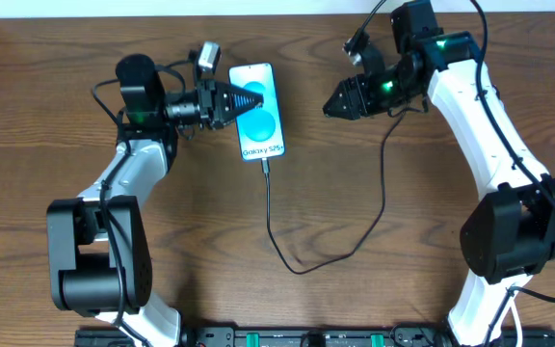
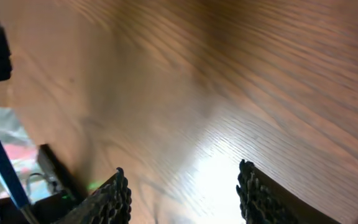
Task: Plug charger to phone and switch on socket
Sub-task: 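Open the right gripper and retract it up and right, then lower the plugged phone flat onto the table with the left gripper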
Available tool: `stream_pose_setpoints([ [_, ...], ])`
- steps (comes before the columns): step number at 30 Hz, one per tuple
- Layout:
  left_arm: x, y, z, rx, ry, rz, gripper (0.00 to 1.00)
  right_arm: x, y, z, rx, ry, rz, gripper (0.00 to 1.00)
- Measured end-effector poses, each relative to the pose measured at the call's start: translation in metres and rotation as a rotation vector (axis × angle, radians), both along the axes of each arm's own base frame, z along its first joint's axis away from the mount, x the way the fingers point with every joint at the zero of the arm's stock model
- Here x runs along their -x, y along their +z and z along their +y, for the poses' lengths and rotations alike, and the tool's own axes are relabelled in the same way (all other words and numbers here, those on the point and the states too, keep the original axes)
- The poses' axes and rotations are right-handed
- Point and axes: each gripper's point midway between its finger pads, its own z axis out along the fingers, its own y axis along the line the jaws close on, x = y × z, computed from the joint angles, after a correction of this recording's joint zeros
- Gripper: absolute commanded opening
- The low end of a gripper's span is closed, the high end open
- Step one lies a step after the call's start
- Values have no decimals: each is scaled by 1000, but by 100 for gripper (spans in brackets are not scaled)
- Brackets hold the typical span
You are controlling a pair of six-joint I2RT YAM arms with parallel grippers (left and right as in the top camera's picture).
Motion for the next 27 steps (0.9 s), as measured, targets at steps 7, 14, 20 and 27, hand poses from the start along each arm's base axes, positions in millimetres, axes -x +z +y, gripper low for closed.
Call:
stream_pose_setpoints([
  [7, 7, -21, 0, -8, 15, 12, 7, 6, -14, -2, 129, 1, -3, 59],
  [14, 20, -47, 0, -14, 26, 60, 7, 8, -21, -5, 201, -16, 2, 60],
  [20, 30, -63, 0, -19, 29, 81, 7, 5, -25, -14, 251, -76, 16, 61],
  [27, 43, -93, 1, -47, 78, 124, 7, 0, -30, -26, 315, -131, 14, 63],
])
